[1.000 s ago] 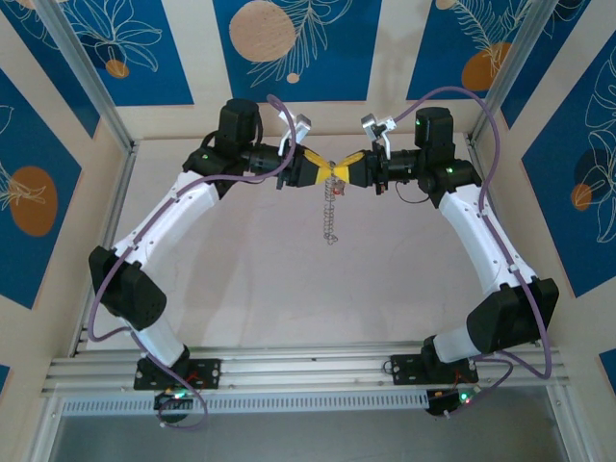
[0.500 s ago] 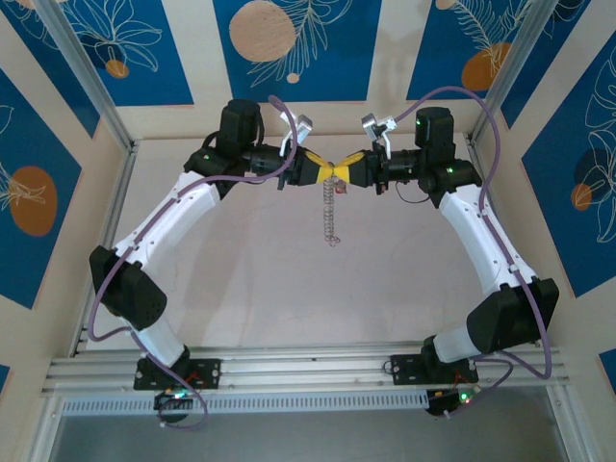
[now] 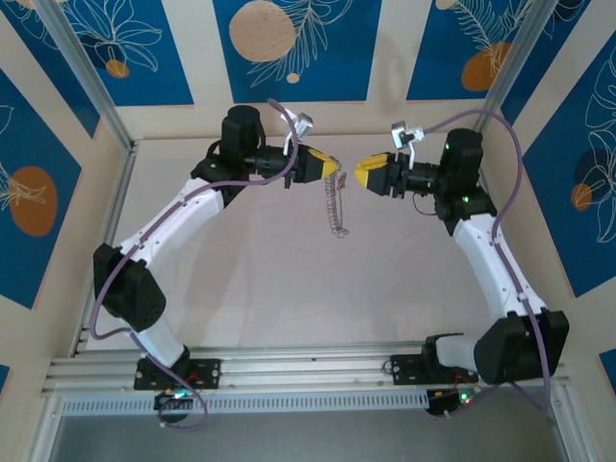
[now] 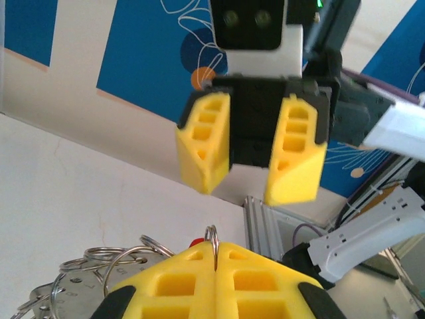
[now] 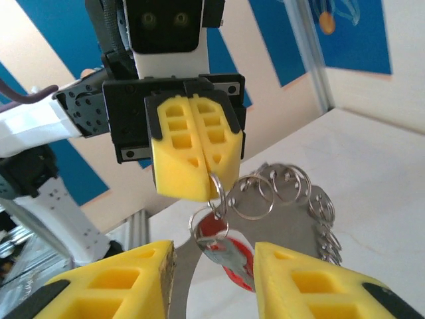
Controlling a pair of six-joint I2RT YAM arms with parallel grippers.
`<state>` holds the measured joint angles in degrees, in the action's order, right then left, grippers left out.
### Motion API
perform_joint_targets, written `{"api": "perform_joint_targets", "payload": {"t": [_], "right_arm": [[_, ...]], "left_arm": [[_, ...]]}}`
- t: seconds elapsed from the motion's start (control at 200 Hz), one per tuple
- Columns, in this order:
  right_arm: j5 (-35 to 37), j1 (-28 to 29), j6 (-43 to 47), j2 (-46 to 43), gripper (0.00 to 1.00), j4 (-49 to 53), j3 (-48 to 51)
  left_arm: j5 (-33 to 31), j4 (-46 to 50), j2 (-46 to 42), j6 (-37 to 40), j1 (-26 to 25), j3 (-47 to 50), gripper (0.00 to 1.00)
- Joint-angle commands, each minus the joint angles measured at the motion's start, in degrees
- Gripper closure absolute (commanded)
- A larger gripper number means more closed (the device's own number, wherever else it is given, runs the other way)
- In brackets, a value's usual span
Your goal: Put the keys on the keyring
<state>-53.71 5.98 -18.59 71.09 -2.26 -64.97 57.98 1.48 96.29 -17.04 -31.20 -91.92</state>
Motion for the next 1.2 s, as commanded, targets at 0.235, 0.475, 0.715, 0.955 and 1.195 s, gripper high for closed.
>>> {"api": "perform_joint_targets", "payload": {"t": [0.235, 0.475, 0.715, 0.955, 1.195], "right_arm": [[5.8, 2.6, -5.7, -5.7, 0.55, -13.0, 9.2], [7.0, 5.3, -3.4, -3.6, 0.54, -11.5, 7.3], [7.5, 5.9, -2.2, -2.1, 0.54, -10.9, 5.3], [7.2, 5.9, -0.9, -2.6, 0.53, -10.1, 4.6], [5.0, 7.2, 0.7, -2.2, 0.56, -8.5, 3.0]], "left_arm": [[1.8, -15.3, -3.5, -10.7, -0.6, 3.0, 1.0], [3.9, -17.6, -3.5, -12.8, -0.9, 3.1, 1.0], [6.3, -18.1, -4.0, -13.4, -1.3, 3.1, 1.0], [7.6, -18.2, -4.0, -13.4, -1.6, 3.2, 1.0], [7.7, -19.1, -3.9, -14.0, -1.6, 3.2, 1.0]]}}
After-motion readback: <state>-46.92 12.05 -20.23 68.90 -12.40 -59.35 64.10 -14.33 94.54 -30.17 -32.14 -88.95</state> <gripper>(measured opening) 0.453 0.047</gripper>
